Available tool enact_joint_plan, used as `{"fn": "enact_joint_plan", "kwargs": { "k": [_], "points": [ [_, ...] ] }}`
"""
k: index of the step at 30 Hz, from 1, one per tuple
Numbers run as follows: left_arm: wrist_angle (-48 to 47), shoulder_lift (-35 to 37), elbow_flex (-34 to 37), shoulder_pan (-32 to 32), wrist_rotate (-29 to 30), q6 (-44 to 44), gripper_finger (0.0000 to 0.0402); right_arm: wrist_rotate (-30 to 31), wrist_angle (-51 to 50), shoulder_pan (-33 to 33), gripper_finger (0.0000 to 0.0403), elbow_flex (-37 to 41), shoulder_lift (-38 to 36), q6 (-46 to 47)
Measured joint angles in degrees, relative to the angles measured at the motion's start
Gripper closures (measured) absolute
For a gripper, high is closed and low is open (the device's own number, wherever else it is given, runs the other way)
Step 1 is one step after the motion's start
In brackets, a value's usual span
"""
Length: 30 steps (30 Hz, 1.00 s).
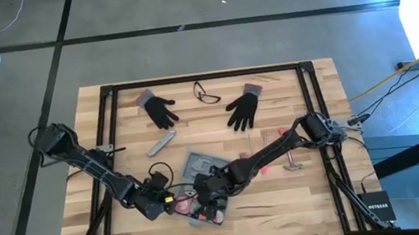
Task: Prefit tool cases
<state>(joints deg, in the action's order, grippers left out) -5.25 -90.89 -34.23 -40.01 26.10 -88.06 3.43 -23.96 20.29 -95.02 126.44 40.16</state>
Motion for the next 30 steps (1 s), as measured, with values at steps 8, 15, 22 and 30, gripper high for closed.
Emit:
{"fn": "enact_joint_plan", "kwargs": {
  "k": [8,15,22,30],
  "points": [
    [-0.4,-2.9,-3.2,0.4,1.7,3.7,0.0401,-1.8,-3.1,1.0,0.0219,0.0,-0.1,-0.1],
    [-0.8,-2.8,-5.2,-0.3,2.5,18.3,0.0401,-1.6,-2.9,2.8,0.0219,0.0,0.6,-0.1],
    [-3.2,-2.5,-8.9,-2.2,2.6,34.7,0.0401,-0.2,-3.6,3.9,0.0219,0.0,1.9,3.1],
    [1.3,-4.4,-9.9,-2.8,3.1,38.2,0.0402,1.5,-4.7,3.7,0.022,0.0,2.1,3.5]
  ]
}}
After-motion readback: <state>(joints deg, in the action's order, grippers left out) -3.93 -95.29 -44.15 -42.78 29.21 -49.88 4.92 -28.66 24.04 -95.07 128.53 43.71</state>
